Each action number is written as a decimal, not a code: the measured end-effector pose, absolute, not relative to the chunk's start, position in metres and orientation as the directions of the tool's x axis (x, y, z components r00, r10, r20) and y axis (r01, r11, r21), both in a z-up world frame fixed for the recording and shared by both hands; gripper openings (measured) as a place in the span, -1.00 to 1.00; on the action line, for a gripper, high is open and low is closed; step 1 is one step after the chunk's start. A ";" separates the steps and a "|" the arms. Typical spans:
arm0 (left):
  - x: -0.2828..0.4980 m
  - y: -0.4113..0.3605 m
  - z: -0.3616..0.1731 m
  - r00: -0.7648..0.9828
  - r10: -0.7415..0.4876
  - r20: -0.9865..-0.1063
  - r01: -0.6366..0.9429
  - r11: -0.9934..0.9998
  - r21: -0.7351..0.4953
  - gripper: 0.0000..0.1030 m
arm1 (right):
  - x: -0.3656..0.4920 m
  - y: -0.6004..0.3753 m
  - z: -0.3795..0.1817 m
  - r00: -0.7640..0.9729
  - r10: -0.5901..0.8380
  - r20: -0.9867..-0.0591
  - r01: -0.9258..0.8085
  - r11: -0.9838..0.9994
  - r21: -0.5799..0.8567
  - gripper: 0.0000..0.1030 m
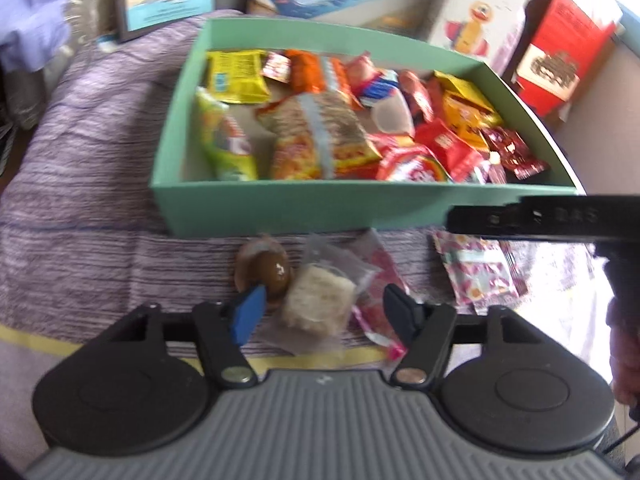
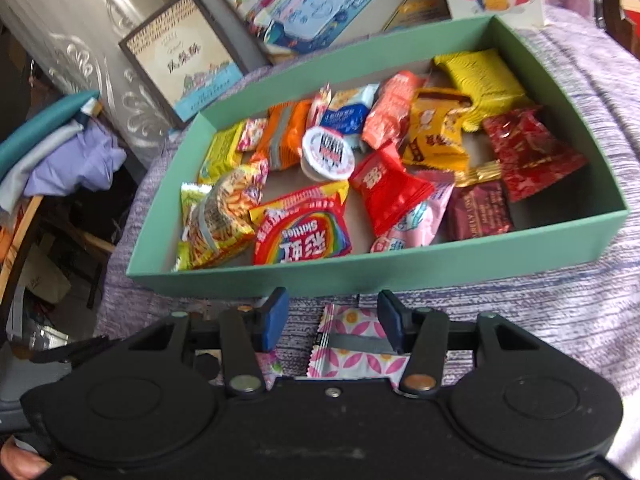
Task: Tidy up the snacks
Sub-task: 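Grasp the clear rice cake bag with left tool while right tool grasps pink patterned pack, then carry both packs into the green box and open both tools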
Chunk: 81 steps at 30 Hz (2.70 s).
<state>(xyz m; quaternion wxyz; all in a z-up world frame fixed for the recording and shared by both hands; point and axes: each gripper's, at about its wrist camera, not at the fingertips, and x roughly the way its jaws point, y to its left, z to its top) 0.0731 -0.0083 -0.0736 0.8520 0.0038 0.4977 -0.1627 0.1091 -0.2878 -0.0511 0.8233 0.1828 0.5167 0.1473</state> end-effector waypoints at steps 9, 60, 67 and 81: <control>0.058 -0.017 -0.082 0.396 -0.317 -0.862 0.342 0.922 -0.182 -0.23 | 0.099 -0.286 -0.053 0.380 0.450 -0.808 -0.112 0.890 0.443 -0.02; 0.039 -0.008 -0.081 0.429 -0.298 -0.853 0.349 0.926 -0.148 -0.38 | 0.035 -0.242 -0.041 0.426 0.329 -0.843 -0.359 0.917 0.176 -0.72; 0.038 0.004 -0.076 0.434 -0.302 -0.849 0.311 0.935 -0.173 -0.38 | 0.041 -0.261 -0.030 0.421 0.385 -0.821 -0.269 0.918 0.293 -0.81; 0.077 0.019 -0.008 0.589 -0.332 -0.737 0.292 0.937 -0.190 -0.38 | 0.099 -0.273 0.019 0.508 0.465 -0.725 -0.218 0.884 0.413 -0.81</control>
